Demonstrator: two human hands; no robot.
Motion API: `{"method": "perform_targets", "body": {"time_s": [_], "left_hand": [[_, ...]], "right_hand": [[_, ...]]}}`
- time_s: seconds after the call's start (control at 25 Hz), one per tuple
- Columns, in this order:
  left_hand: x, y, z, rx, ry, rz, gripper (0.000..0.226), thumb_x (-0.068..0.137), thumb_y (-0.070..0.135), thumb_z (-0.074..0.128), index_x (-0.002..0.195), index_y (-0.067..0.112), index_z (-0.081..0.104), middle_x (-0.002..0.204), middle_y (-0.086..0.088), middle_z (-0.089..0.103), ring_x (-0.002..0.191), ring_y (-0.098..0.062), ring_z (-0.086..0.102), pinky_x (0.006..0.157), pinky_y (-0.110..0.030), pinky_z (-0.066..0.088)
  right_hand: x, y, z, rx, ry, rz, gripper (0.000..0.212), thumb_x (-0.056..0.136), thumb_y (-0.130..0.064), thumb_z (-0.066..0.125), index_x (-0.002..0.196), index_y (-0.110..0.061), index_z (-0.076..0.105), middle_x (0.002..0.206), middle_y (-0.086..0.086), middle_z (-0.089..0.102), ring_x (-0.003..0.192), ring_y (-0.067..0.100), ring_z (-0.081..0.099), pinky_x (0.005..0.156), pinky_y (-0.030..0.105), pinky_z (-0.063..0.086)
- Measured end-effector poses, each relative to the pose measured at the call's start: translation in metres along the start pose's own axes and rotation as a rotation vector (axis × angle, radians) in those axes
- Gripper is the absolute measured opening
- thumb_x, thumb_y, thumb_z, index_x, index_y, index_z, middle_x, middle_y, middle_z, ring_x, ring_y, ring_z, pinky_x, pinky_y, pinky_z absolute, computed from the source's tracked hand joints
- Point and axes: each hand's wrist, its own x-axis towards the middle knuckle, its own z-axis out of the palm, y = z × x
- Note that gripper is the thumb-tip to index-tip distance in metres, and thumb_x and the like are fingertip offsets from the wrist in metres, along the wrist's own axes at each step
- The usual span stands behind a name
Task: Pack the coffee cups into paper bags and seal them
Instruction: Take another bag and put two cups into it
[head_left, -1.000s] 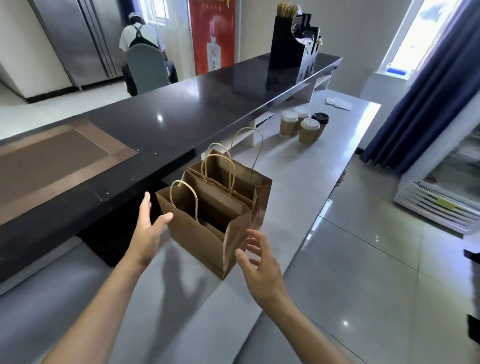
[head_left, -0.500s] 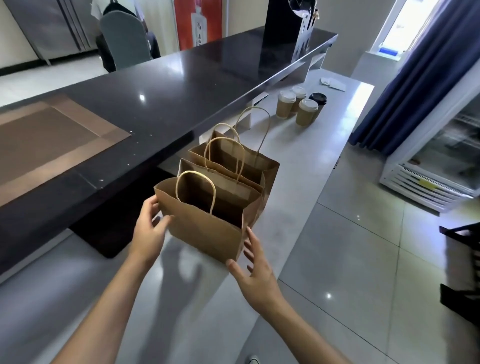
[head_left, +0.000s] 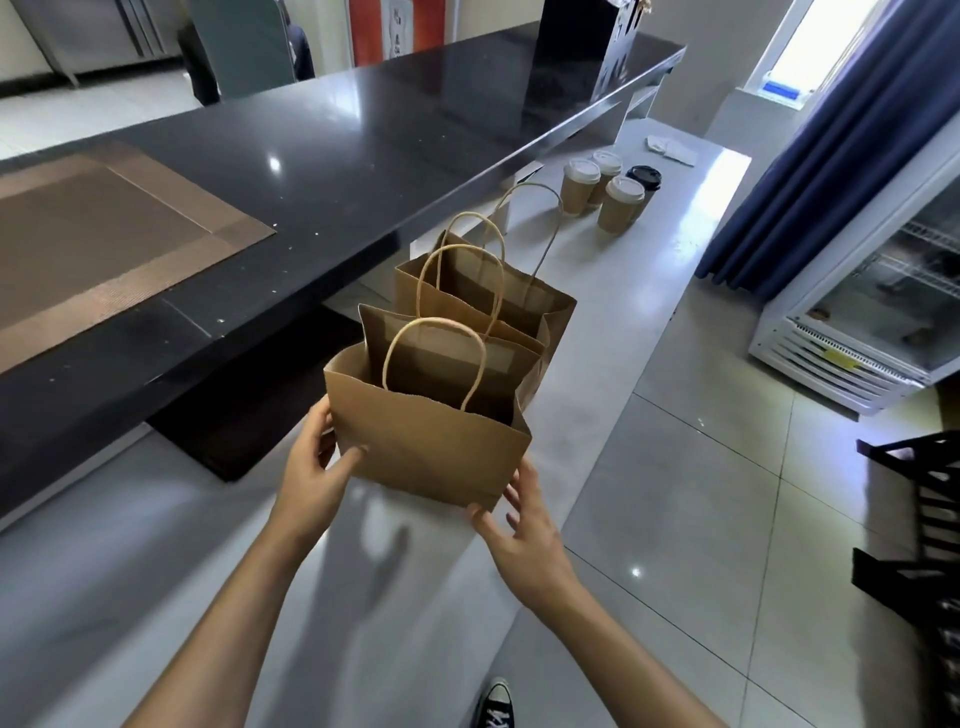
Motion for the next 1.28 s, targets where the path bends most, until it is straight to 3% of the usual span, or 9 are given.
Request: {"method": "perform_targets", "body": {"time_s": [0.12, 0.2, 0.28, 0.44, 0.64, 0.8, 0.92, 1.12, 1.28], "left_hand": [[-0.007, 0.007, 0.002, 0.002, 0.011, 0.004, 0.067, 0.084, 0.021, 0.057, 0.149, 0.025, 0.045, 0.136, 0.004, 0.059, 0.122, -0.005, 0.056, 0.098, -0.023, 0.051], [-0.015, 0.018, 0.003, -0.005, 0.023, 0.021, 0.065, 0.084, 0.021, 0.057, 0.147, 0.025, 0.047, 0.133, 0.005, 0.06, 0.116, 0.0, 0.057, 0.087, -0.01, 0.048], [-0.024, 0.032, 0.003, -0.021, 0.043, 0.052, 0.061, 0.084, 0.023, 0.058, 0.144, 0.027, 0.05, 0.129, 0.01, 0.06, 0.114, 0.0, 0.057, 0.085, -0.01, 0.047], [-0.042, 0.064, 0.006, -0.048, 0.066, 0.109, 0.062, 0.083, 0.027, 0.058, 0.143, 0.033, 0.049, 0.127, 0.021, 0.058, 0.112, 0.007, 0.055, 0.083, -0.009, 0.046], [-0.056, 0.087, 0.027, -0.018, 0.055, 0.157, 0.064, 0.084, 0.029, 0.058, 0.145, 0.041, 0.043, 0.127, 0.032, 0.051, 0.113, 0.014, 0.051, 0.085, -0.015, 0.044], [-0.069, 0.093, 0.061, 0.036, 0.009, 0.134, 0.061, 0.082, 0.035, 0.059, 0.14, 0.044, 0.043, 0.134, 0.019, 0.051, 0.116, 0.008, 0.052, 0.086, -0.017, 0.046], [-0.075, 0.098, 0.096, 0.063, -0.028, 0.136, 0.061, 0.082, 0.037, 0.059, 0.14, 0.043, 0.043, 0.14, 0.014, 0.049, 0.118, 0.004, 0.052, 0.089, -0.019, 0.049], [-0.083, 0.111, 0.167, 0.07, -0.099, 0.158, 0.064, 0.083, 0.035, 0.062, 0.143, 0.045, 0.041, 0.139, 0.018, 0.049, 0.12, 0.002, 0.051, 0.091, -0.021, 0.049], [-0.09, 0.124, 0.233, 0.062, -0.158, 0.181, 0.069, 0.082, 0.031, 0.063, 0.145, 0.046, 0.04, 0.136, 0.017, 0.051, 0.118, 0.005, 0.052, 0.087, -0.018, 0.05]], "right_hand": [[-0.004, -0.003, -0.003, -0.023, 0.047, -0.011, 0.081, 0.096, -0.043, 0.068, 0.15, -0.063, 0.012, 0.134, -0.045, 0.039, 0.131, -0.006, 0.043, 0.112, 0.03, 0.04], [-0.01, -0.012, -0.007, -0.039, 0.085, -0.026, 0.073, 0.096, -0.047, 0.066, 0.138, -0.077, 0.014, 0.125, -0.056, 0.038, 0.122, -0.017, 0.043, 0.105, 0.018, 0.039], [-0.016, -0.024, -0.013, -0.022, 0.106, -0.023, 0.067, 0.096, -0.05, 0.064, 0.122, -0.086, 0.014, 0.116, -0.066, 0.031, 0.116, -0.019, 0.042, 0.099, 0.012, 0.036], [-0.026, -0.035, -0.027, 0.077, 0.161, -0.064, 0.059, 0.091, -0.058, 0.061, 0.127, -0.073, 0.018, 0.133, -0.047, 0.028, 0.13, 0.001, 0.04, 0.107, 0.027, 0.039], [-0.036, -0.049, -0.055, 0.179, 0.238, -0.11, 0.061, 0.084, -0.057, 0.06, 0.135, -0.059, 0.027, 0.127, -0.047, 0.035, 0.114, -0.001, 0.051, 0.098, 0.02, 0.048], [-0.041, -0.041, -0.087, 0.251, 0.299, -0.138, 0.075, 0.086, -0.053, 0.06, 0.153, -0.043, 0.027, 0.136, -0.033, 0.043, 0.117, -0.001, 0.052, 0.094, 0.015, 0.048], [-0.045, -0.027, -0.119, 0.294, 0.331, -0.174, 0.07, 0.09, -0.047, 0.061, 0.152, -0.045, 0.03, 0.133, -0.033, 0.049, 0.118, -0.003, 0.057, 0.083, 0.007, 0.051], [-0.052, 0.009, -0.195, 0.298, 0.372, -0.188, 0.066, 0.09, -0.055, 0.061, 0.15, -0.055, 0.032, 0.144, -0.022, 0.053, 0.133, 0.011, 0.054, 0.106, 0.039, 0.053], [-0.059, 0.035, -0.26, 0.288, 0.403, -0.184, 0.071, 0.087, -0.058, 0.061, 0.151, -0.055, 0.03, 0.145, -0.024, 0.05, 0.133, 0.007, 0.052, 0.103, 0.034, 0.054]]}}
